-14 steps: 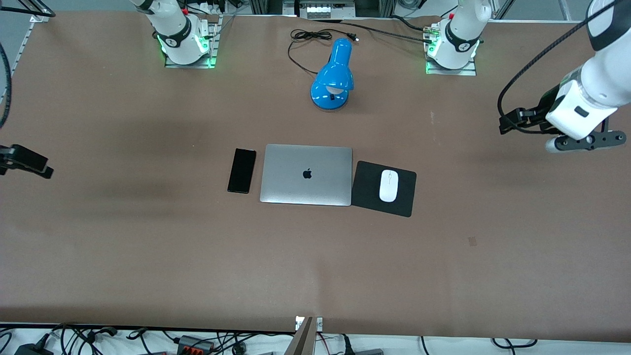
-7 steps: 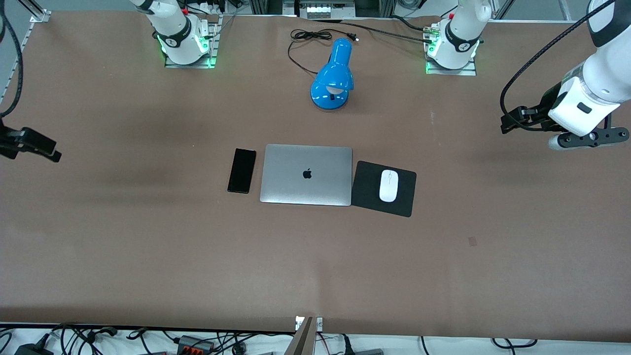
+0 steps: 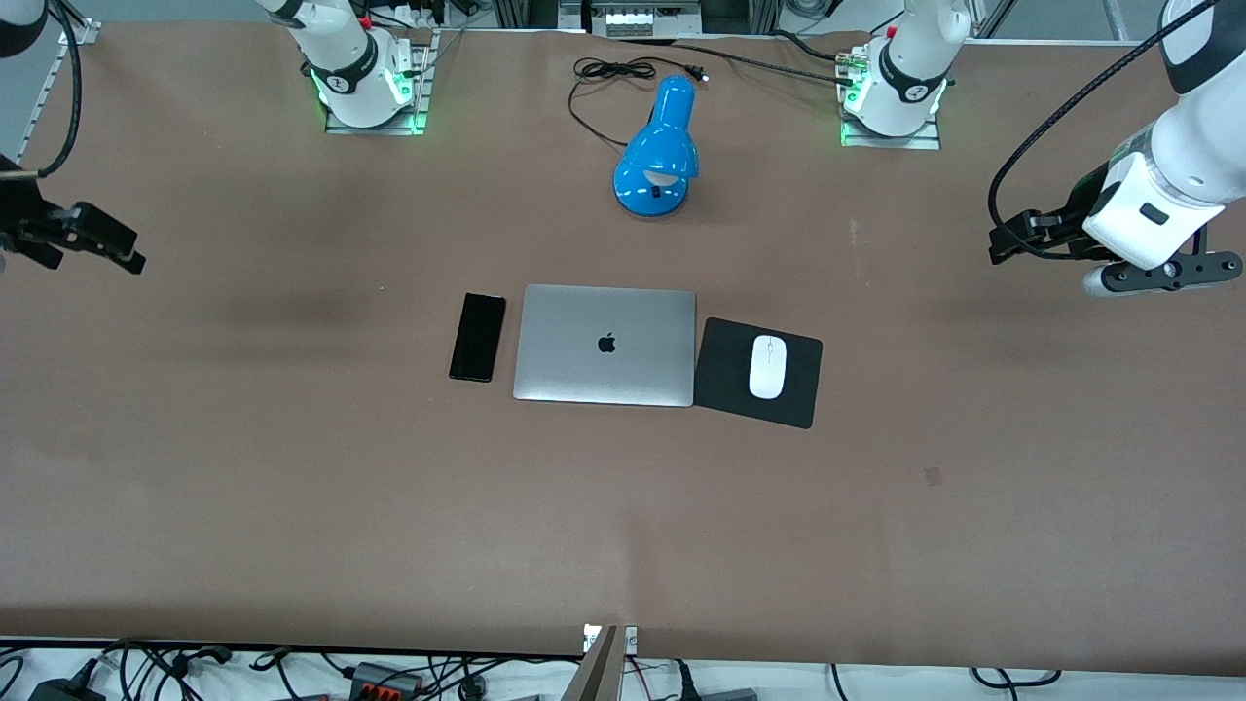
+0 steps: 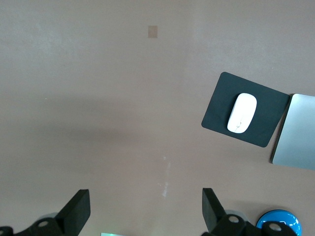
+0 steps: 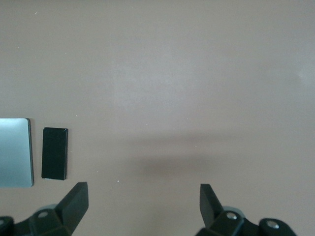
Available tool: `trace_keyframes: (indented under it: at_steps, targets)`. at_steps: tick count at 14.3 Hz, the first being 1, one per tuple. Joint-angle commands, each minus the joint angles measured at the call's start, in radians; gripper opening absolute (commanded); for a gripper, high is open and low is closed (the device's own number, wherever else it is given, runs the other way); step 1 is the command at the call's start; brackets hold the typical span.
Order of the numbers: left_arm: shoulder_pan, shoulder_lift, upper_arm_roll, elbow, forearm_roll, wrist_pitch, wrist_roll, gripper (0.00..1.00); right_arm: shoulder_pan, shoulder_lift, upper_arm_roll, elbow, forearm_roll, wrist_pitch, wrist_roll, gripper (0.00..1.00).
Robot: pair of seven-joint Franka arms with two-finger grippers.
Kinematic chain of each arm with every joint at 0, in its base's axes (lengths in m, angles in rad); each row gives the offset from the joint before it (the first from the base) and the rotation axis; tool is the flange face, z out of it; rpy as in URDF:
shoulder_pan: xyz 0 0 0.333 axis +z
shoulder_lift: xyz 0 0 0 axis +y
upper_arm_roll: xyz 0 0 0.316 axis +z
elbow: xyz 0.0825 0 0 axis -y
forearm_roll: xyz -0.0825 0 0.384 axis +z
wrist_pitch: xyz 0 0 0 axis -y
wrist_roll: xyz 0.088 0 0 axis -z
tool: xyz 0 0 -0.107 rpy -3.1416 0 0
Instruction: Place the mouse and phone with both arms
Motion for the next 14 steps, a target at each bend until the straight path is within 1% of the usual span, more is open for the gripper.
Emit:
trace_keyframes:
  at_steps: [1,3,14]
  targets:
    - [0.01,-0.021,-0.002,-0.019,-0.019,0.009,0.006,1.0,0.002,-0.032,0.009,-0.019,-0.01,-0.034,-0.016,1.0]
    - [0.01,-0.02,-0.002,-0.019,-0.019,0.009,0.006,1.0,0.002,-0.032,0.024,-0.01,-0.011,-0.045,-0.01,1.0]
    - [0.012,-0.017,0.0,-0.019,-0.019,0.009,0.006,1.0,0.001,-0.038,0.023,-0.01,-0.007,-0.048,-0.024,1.0]
